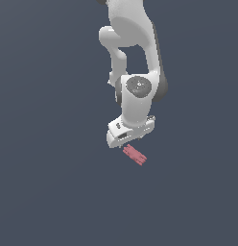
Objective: Pick up the object and move it to a goal position.
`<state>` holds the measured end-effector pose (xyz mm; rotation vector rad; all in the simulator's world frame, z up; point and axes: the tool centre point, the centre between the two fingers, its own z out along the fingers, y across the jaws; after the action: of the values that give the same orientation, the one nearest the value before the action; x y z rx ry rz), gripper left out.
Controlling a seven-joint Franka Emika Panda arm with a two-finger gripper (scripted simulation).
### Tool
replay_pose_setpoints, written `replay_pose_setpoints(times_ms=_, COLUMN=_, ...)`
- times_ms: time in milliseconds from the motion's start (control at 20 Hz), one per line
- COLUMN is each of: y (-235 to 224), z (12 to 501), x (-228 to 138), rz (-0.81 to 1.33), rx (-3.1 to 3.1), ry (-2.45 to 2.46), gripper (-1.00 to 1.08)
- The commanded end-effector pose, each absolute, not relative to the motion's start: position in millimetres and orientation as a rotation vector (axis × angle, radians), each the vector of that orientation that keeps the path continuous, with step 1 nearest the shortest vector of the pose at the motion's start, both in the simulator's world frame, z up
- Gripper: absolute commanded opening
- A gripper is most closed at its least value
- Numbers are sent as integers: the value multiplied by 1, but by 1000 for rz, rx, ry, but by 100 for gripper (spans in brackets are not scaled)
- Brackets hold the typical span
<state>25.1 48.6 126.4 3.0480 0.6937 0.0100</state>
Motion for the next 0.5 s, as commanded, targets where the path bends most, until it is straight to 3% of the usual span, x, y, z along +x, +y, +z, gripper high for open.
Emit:
replay_pose_setpoints(times_ms=0, y=54, z=116, x=28, rz=6, rx=3019, ry=817, gripper=100)
replay_pose_setpoints(times_ms=450, y=70, z=87, x=37, rz=0, rx=2915, ry=1156, gripper=100)
